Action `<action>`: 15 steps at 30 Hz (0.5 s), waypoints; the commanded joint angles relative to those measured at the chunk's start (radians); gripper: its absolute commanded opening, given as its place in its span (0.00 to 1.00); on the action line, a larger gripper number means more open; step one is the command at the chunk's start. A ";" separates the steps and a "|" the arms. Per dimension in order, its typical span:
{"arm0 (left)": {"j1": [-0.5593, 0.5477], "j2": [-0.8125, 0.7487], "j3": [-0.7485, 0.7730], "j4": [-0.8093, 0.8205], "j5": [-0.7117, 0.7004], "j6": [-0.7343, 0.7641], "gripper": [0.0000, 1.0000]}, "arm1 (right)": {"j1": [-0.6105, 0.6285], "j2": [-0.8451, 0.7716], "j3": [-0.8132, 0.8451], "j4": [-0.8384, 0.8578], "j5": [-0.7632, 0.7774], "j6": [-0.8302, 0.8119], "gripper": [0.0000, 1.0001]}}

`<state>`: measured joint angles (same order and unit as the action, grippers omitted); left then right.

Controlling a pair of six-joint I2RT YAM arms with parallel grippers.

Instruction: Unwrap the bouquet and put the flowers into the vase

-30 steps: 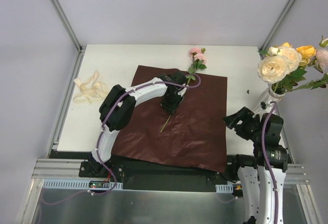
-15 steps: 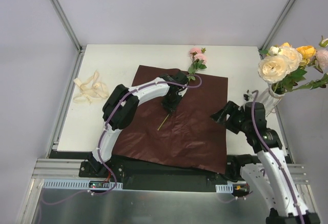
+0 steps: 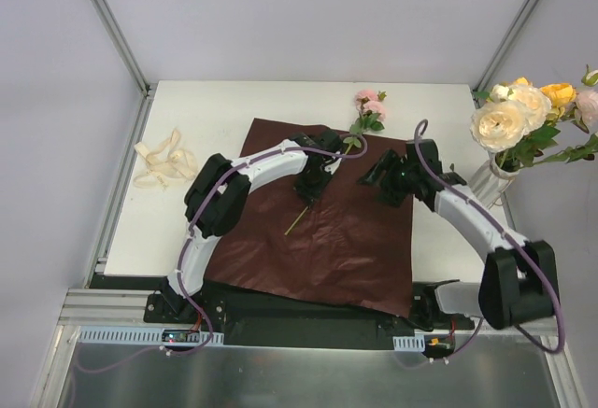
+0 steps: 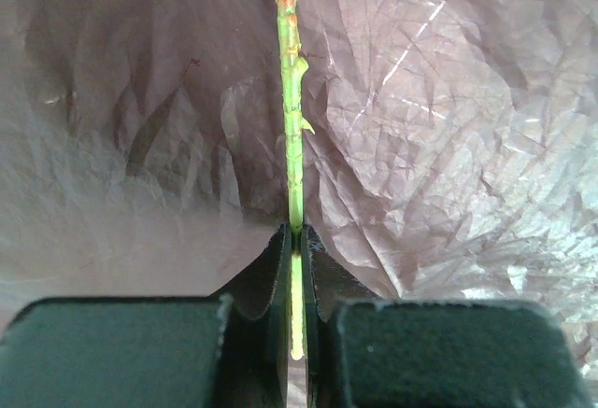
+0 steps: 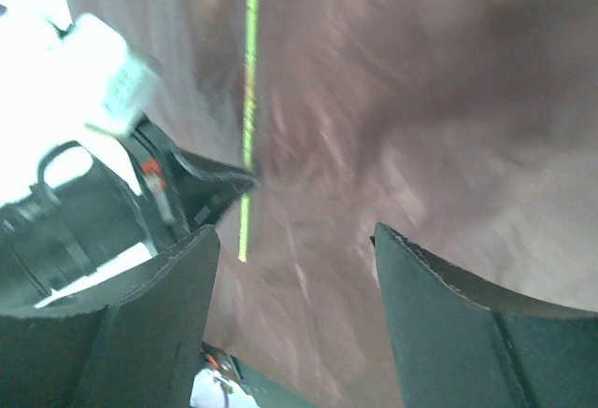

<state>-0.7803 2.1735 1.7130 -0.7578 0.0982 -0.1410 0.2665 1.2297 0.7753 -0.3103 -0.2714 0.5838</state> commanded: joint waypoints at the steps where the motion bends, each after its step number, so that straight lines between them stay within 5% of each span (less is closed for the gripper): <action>1: -0.011 -0.109 0.008 -0.029 0.018 0.011 0.00 | -0.001 0.170 0.137 0.178 -0.078 0.072 0.70; 15: -0.008 -0.155 -0.001 -0.031 0.051 0.012 0.00 | -0.003 0.637 0.429 0.344 -0.173 0.163 0.56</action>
<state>-0.7799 2.0808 1.7126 -0.7635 0.1261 -0.1410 0.2661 1.8141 1.1389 -0.0292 -0.4179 0.7128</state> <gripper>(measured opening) 0.011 0.568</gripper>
